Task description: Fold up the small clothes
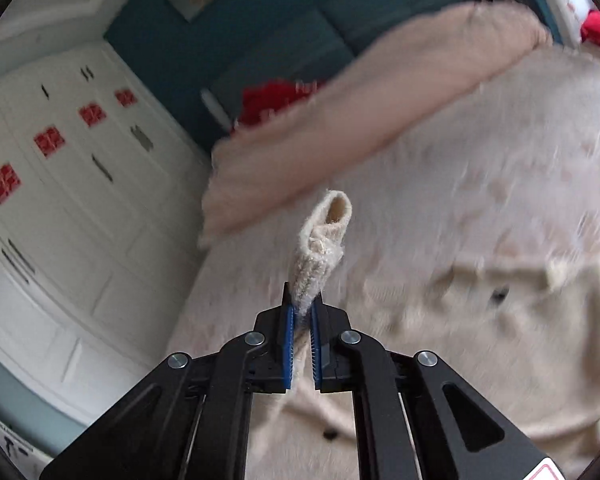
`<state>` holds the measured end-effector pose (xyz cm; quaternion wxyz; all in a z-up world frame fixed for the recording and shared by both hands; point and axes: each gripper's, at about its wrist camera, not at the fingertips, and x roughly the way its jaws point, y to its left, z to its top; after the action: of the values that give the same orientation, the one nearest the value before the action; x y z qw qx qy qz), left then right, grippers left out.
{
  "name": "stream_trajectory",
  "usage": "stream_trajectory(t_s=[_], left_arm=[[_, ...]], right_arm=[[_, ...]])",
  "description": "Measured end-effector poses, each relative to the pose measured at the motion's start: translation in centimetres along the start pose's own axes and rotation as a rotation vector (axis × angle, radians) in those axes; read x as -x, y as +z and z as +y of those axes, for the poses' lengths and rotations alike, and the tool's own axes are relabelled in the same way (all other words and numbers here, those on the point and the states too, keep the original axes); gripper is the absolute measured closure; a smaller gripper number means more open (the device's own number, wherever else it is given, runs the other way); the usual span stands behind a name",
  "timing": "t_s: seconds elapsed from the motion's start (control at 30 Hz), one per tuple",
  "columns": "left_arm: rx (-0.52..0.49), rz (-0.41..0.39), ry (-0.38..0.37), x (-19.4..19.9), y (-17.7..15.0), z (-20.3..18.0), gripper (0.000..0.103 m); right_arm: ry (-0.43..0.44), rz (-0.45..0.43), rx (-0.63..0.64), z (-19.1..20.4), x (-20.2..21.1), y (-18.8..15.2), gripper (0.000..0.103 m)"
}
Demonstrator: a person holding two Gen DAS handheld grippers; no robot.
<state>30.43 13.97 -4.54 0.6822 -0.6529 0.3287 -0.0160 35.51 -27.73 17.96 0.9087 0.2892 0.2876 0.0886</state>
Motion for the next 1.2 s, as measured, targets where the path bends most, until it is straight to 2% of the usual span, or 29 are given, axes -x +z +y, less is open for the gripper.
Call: stream_trajectory(t_s=[0.07,0.1,0.17,0.27,0.37,0.43,0.5,0.6,0.67,0.83,0.87,0.9,0.93,0.97,1.0,1.03,1.1,1.17,1.2], left_arm=[[-0.021,-0.009,0.030,-0.5,0.0,-0.4,0.046],[-0.039,-0.003,0.045,-0.7,-0.2,-0.5,0.053],[-0.083,0.017,0.098,-1.6,-0.6,-0.4,0.084],[-0.101,0.058,0.152,-2.9,-1.3,0.6,0.094],[-0.226,0.028,0.202,-3.2,-2.4,0.1,0.095],[-0.283,0.013,0.229,-3.4,-2.7,-0.5,0.095],[-0.305,0.005,0.236,-3.3,-2.6,-0.7,0.095],[-0.347,-0.014,0.240,-3.0,-3.0,-0.9,0.095],[-0.371,-0.021,0.249,-3.3,-3.0,-1.0,0.095],[-0.441,-0.038,0.279,-3.5,-3.7,-1.5,0.094],[-0.465,-0.038,0.283,-3.5,-3.9,-1.4,0.094],[-0.490,-0.038,0.286,-3.5,-4.1,-1.5,0.094],[-0.527,-0.041,0.290,-3.7,-4.4,-1.7,0.094],[-0.565,-0.047,0.295,-3.7,-4.6,-1.7,0.094],[-0.602,-0.055,0.298,-3.8,-5.0,-1.8,0.094],[-0.645,-0.066,0.299,-3.8,-5.4,-1.8,0.094],[-0.664,-0.078,0.275,-3.6,-5.5,-1.5,0.093],[-0.648,-0.083,0.234,-3.4,-5.3,-0.9,0.093],[-0.651,-0.088,0.223,-3.3,-5.3,-0.8,0.093]], right_arm=[[-0.049,-0.033,0.017,-1.5,1.9,1.6,0.097],[-0.081,-0.032,0.015,-3.0,2.7,2.0,0.097],[-0.153,-0.024,0.005,-6.2,3.4,1.6,0.097],[-0.256,0.032,-0.083,-13.4,3.7,-1.3,0.097],[-0.338,0.140,-0.156,-19.4,2.4,-5.6,0.097],[-0.358,0.190,-0.186,-21.5,1.7,-8.3,0.097],[-0.334,0.155,-0.182,-21.7,2.0,-9.4,0.096],[-0.284,0.152,-0.229,-21.5,2.1,-8.6,0.089],[-0.263,0.136,-0.229,-21.6,2.2,-7.7,0.095],[-0.214,0.008,-0.133,-19.1,5.3,-6.4,0.097],[-0.234,-0.005,-0.121,-19.2,5.9,-6.8,0.097],[-0.281,0.023,-0.105,-19.8,5.6,-7.7,0.097],[-0.318,0.074,-0.101,-20.6,4.7,-8.5,0.097],[-0.366,0.182,-0.116,-22.2,3.1,-9.9,0.098],[-0.350,0.174,-0.122,-22.7,3.1,-10.6,0.100],[-0.345,0.141,-0.121,-22.1,4.0,-10.3,0.098],[-0.365,0.125,-0.145,-21.0,4.9,-9.4,0.093],[-0.462,0.052,-0.079,-18.4,6.5,-8.5,0.084],[-0.485,0.002,-0.023,-16.8,7.2,-8.2,0.084]])
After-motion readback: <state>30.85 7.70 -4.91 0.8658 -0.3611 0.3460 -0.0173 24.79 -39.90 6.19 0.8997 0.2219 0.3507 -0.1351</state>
